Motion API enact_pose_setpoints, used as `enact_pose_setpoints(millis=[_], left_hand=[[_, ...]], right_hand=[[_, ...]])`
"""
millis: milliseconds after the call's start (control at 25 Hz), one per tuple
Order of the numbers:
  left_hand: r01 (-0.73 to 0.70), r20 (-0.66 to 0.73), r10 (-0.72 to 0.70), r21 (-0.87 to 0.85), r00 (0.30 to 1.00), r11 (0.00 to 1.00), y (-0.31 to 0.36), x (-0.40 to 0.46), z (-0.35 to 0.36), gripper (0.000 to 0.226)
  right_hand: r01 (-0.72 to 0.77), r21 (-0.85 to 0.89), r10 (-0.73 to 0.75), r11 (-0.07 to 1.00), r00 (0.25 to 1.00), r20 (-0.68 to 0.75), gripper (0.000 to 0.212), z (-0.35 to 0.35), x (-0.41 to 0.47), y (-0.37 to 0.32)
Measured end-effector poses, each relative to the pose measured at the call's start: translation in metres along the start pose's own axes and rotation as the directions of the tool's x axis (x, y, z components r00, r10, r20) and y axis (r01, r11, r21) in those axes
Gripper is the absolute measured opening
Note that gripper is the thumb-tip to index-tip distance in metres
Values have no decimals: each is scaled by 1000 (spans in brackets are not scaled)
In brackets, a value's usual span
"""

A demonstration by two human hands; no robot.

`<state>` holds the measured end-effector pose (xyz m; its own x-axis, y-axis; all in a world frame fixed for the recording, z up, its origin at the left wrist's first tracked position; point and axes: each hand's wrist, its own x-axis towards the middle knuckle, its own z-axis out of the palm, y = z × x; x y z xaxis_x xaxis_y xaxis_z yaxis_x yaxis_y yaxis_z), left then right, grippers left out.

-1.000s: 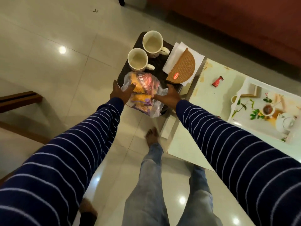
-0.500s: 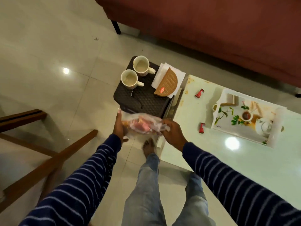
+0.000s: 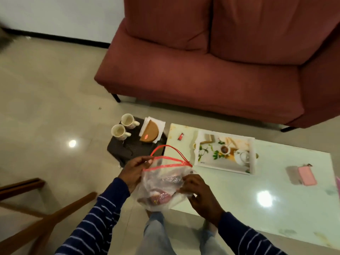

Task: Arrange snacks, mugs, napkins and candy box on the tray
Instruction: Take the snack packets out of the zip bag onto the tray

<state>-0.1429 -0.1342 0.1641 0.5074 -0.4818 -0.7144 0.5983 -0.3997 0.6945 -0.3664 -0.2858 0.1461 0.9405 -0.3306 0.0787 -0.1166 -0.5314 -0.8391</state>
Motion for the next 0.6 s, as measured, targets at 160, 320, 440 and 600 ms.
enact_pose_setpoints(millis=[160, 320, 440, 600], left_hand=[[-330, -183, 325, 1, 928, 944, 10, -54, 83, 30], [-597, -226, 626, 189, 746, 780, 7, -110, 158, 30], [-671, -140, 730, 309, 669, 674, 10, -141, 193, 35], [-721, 34, 785, 422, 619, 550, 12, -168, 214, 33]], right_hand=[[-8, -65, -2, 998, 990, -142, 43, -60, -67, 18], [-50, -156, 29, 987, 991, -132, 39, -131, -120, 26], [-50, -137, 26, 989, 985, -171, 38, -176, -136, 10], [-43, -128, 9, 991, 966, -257, 55, -204, -106, -22]])
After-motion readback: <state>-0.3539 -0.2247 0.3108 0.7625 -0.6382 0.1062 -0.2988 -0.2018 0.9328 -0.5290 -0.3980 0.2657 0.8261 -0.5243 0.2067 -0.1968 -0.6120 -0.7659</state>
